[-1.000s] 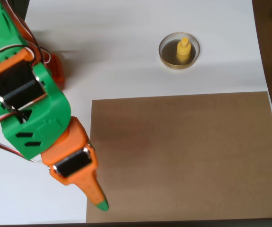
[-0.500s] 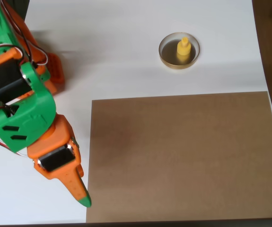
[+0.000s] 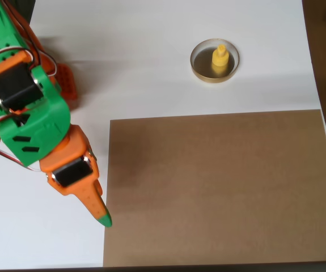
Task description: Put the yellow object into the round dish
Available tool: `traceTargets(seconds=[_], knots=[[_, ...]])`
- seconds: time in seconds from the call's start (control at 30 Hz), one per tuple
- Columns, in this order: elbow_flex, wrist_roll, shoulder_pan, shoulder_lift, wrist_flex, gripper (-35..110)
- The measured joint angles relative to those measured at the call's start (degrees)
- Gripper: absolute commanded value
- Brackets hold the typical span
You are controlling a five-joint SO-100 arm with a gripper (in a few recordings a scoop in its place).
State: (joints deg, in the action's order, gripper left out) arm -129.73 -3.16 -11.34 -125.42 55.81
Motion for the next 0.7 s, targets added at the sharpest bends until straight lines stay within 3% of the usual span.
traceTargets(seconds=[0.7], knots=[[-14.2, -0.5, -6.2, -14.0, -3.6, 27]])
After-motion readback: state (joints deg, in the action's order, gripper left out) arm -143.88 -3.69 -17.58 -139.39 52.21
